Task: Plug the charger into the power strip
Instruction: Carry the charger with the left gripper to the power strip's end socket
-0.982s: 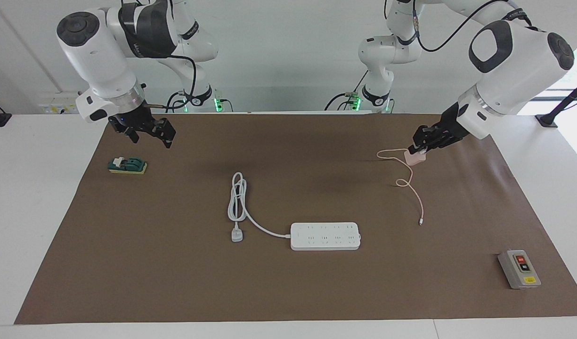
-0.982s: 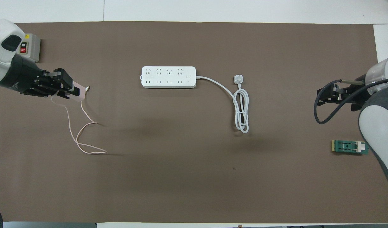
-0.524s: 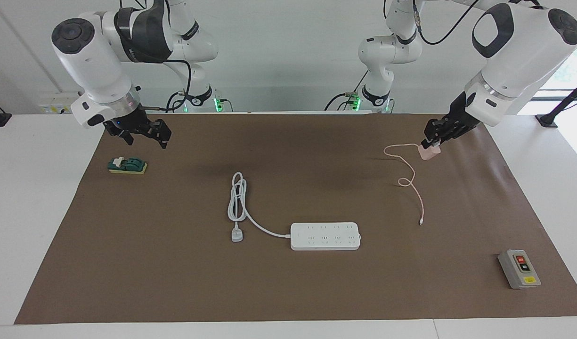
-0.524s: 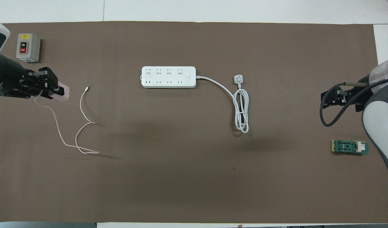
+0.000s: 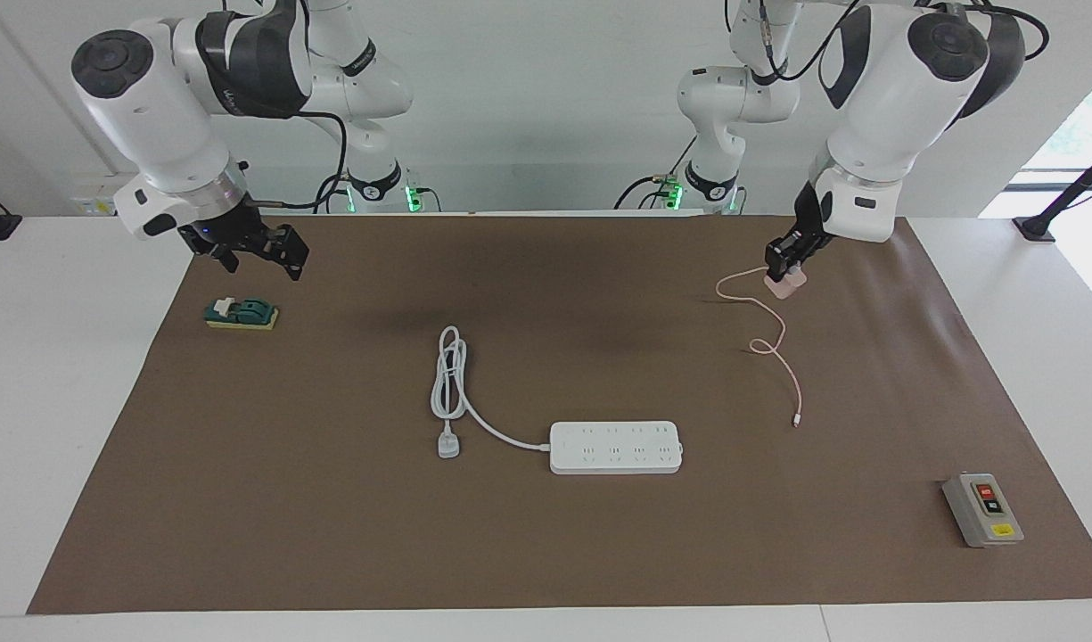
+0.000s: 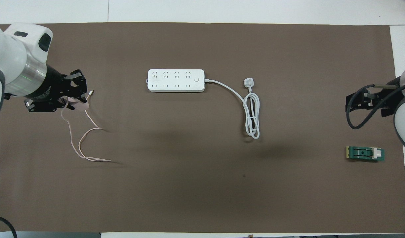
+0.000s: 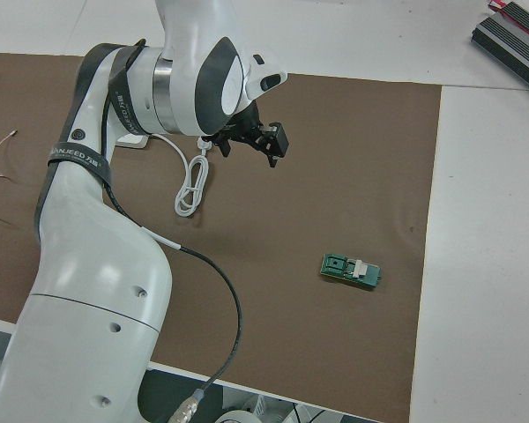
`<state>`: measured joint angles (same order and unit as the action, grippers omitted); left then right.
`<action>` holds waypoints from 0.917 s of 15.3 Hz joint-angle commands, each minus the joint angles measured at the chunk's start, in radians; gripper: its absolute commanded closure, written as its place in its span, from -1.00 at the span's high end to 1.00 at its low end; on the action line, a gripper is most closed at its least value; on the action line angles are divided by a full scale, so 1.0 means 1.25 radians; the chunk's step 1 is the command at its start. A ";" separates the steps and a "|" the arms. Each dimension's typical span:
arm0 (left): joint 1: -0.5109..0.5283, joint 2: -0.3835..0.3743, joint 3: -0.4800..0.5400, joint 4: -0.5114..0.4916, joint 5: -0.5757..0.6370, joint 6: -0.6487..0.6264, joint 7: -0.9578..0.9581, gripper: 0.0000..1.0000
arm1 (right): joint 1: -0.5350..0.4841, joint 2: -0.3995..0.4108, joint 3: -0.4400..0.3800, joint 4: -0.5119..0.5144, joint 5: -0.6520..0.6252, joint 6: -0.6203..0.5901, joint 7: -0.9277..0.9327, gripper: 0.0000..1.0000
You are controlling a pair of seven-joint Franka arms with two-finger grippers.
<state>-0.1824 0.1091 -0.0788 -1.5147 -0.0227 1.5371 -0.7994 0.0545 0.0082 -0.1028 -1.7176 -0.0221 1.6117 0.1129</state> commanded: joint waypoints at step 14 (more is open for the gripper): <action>-0.161 0.353 0.023 0.175 0.076 0.258 -0.854 -1.00 | 0.010 0.008 -0.042 0.073 0.003 -0.061 -0.111 1.00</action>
<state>-0.3520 0.4486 -0.0732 -1.3987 0.0415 1.8440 -1.7770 0.0679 0.0173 -0.1434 -1.6403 -0.0209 1.5555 -0.0041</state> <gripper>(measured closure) 0.692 0.000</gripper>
